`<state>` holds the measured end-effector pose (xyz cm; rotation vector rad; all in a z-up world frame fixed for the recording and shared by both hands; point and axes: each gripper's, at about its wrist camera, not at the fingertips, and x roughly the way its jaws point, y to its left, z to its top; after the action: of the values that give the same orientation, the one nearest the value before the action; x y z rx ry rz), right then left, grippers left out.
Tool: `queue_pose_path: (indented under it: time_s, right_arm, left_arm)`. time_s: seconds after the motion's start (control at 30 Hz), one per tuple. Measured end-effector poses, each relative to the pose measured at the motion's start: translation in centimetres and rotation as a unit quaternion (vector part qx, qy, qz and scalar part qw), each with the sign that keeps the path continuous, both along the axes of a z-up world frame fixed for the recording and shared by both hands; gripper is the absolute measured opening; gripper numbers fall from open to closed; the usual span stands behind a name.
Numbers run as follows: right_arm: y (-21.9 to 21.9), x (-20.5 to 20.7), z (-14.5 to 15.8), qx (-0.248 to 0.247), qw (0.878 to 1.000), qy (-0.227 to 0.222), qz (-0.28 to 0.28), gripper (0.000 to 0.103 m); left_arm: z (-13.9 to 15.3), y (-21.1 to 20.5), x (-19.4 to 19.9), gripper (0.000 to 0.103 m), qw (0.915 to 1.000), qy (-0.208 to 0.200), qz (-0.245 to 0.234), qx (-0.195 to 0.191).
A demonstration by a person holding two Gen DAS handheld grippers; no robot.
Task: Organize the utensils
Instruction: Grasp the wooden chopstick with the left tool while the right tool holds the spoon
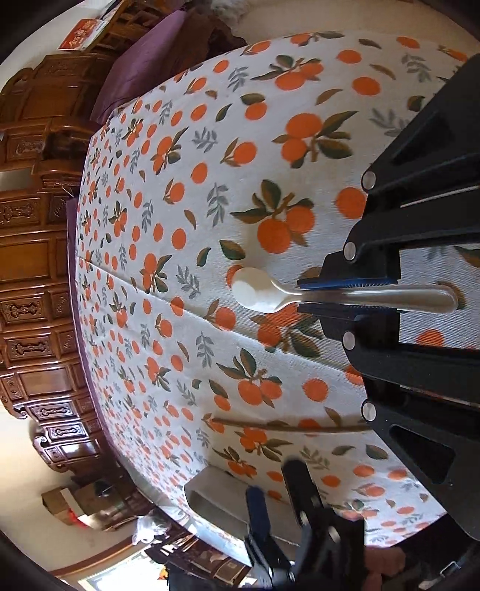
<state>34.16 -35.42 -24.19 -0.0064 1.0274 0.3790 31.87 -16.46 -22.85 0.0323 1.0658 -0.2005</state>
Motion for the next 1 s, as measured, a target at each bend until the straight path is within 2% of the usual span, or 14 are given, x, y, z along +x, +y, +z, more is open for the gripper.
queue_pose_path:
  time_s: [0.1,0.17,0.23,0.3,0.4,0.47,0.57,0.67,1.0]
  right_arm:
    - [-0.5,-0.6,0.3,0.005,1.000,-0.001,-0.003,0.009]
    - [-0.7,-1.0,0.5,0.010,1.000,-0.002,-0.005,0.009]
    - [-0.9,-1.3,0.6,0.012,1.000,-0.003,-0.006,0.009]
    - [-0.9,-1.3,0.6,0.015,1.000,-0.003,-0.007,0.009]
    - [-0.9,-1.6,0.8,0.019,1.000,-0.003,-0.008,0.009]
    - [-0.6,-1.9,0.9,0.021,1.000,-0.003,-0.007,0.009]
    - [-0.1,-2.4,1.0,0.023,1.000,-0.002,-0.004,0.009]
    - [0.5,-3.0,1.1,0.026,1.000,-0.001,0.000,0.009]
    - [2.8,-4.7,1.4,0.037,0.999,0.004,0.010,0.009]
  left_arm:
    - [-1.1,-0.5,0.9,0.073,0.9999,0.016,0.000,0.001]
    - [-1.8,-0.9,1.2,0.062,0.9995,0.032,-0.001,-0.004]
    - [-2.4,-1.2,1.2,0.056,0.9989,0.046,-0.005,-0.006]
    - [-2.4,-1.8,0.8,0.055,0.9991,0.039,-0.012,0.008]
    - [-2.5,-2.4,0.4,0.043,0.9986,0.038,-0.021,0.031]
    - [-2.5,-2.5,0.3,0.029,0.9979,0.040,-0.025,0.044]
    - [-2.4,-2.1,0.1,0.011,0.9975,0.048,-0.026,0.044]
    - [-2.3,-1.4,-0.3,0.005,0.9974,0.058,-0.025,0.035]
    - [-1.5,0.7,-2.9,0.004,0.9973,0.064,-0.036,0.010]
